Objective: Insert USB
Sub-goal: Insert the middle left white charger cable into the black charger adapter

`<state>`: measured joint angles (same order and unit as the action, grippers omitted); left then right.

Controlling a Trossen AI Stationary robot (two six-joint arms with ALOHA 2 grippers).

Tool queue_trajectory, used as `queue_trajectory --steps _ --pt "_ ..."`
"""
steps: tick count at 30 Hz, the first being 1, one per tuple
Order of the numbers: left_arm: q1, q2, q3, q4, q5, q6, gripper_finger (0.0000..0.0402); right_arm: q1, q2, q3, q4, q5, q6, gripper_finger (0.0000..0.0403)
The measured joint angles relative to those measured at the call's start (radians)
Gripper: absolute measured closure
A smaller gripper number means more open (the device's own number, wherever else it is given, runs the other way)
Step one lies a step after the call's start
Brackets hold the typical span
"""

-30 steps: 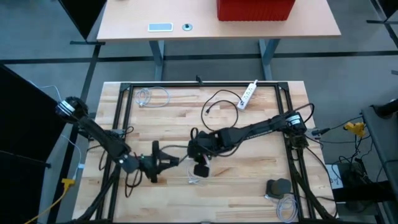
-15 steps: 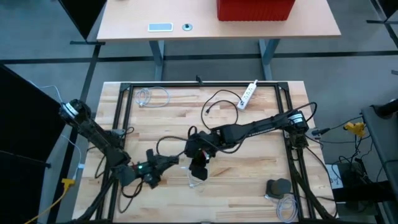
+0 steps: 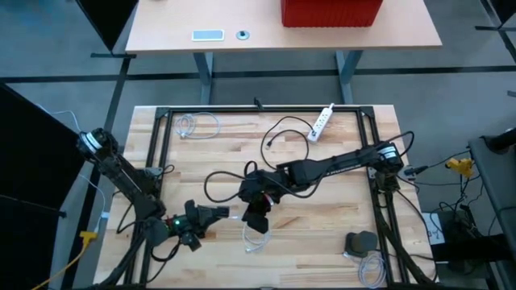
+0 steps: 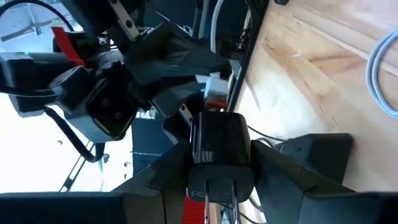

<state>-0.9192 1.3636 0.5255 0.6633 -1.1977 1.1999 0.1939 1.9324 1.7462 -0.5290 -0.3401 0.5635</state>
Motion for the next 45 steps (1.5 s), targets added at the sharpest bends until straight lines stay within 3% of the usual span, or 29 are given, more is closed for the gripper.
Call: queue_trajectory --steps 13,45 --pt "-0.007 0.000 0.005 -0.002 -0.023 0.021 0.0255 -0.018 -0.001 0.000 -0.012 0.071 0.045 0.0403" --pt "0.004 0.000 0.005 -0.013 -0.022 0.021 0.0255 -0.011 0.000 0.000 -0.004 0.044 0.011 0.0403"
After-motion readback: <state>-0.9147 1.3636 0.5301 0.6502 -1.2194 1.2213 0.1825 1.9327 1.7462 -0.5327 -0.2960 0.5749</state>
